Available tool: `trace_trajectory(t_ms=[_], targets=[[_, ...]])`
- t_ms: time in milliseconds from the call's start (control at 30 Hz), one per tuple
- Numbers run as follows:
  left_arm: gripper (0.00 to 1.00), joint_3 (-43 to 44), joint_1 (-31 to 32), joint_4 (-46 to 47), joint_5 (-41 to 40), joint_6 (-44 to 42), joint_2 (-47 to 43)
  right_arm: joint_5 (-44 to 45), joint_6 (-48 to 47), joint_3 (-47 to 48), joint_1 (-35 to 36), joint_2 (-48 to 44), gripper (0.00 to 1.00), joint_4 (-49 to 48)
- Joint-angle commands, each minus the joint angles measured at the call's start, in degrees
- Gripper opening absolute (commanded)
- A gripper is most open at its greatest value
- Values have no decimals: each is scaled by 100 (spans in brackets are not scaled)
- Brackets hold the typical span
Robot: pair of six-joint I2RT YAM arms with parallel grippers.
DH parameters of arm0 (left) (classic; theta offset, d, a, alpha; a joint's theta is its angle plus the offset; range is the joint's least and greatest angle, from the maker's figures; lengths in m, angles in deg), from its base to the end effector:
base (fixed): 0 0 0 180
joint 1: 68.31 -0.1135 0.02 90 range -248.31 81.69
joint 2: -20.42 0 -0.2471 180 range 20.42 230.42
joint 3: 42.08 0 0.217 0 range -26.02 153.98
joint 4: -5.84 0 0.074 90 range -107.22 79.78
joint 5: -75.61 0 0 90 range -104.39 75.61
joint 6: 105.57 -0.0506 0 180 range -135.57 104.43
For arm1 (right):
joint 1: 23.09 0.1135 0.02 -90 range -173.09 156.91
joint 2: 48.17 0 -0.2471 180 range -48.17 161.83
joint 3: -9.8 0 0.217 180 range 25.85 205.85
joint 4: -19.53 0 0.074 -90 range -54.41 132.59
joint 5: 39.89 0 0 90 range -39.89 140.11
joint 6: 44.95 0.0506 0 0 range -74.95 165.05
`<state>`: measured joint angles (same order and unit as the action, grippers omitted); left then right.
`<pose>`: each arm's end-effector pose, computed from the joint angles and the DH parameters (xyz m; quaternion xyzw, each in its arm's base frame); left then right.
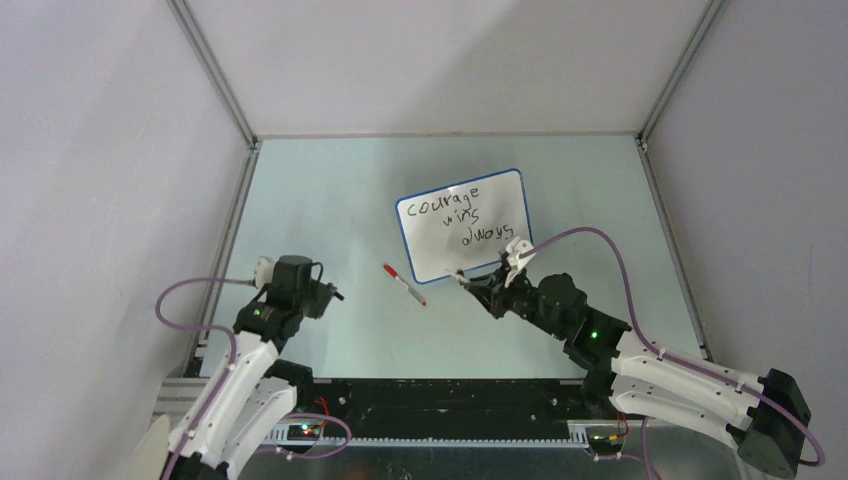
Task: Write a sentence on the whiteboard
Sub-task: Pick up the pen cap from the corner of the board, then insert the whiteboard marker without the cap into the pen cap.
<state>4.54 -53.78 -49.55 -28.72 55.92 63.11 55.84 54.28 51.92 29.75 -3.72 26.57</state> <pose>0.1305 -0.0209 0.1997 -0.4828 0.8036 -0.1373 0.3198 0.1146 0.1429 0.2575 -0.2529 0.7191 0.3005 0.5733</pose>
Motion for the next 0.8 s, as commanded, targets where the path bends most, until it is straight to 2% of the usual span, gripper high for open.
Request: trace_trajectory(t_ms=[0,200,433,500,767], targets=[[0,-458,52,354,894,1201,-671,-223,-280,15,569,-34,0,-668],[0,-492,275,491,1296,1805,-1205,68,-167,263,1195,307,0,-698],[0,-678,787,1043,1460,2844,-1738,726,-363,883,1956,1297,0,-923],[0,-536,877,849,1160,2906,-1789,886,-428,1133,2118,1569,0,-895],[0,-414,912,711,1187,2979,-1840,1359,-755,1966,2616,2385,0,-749]])
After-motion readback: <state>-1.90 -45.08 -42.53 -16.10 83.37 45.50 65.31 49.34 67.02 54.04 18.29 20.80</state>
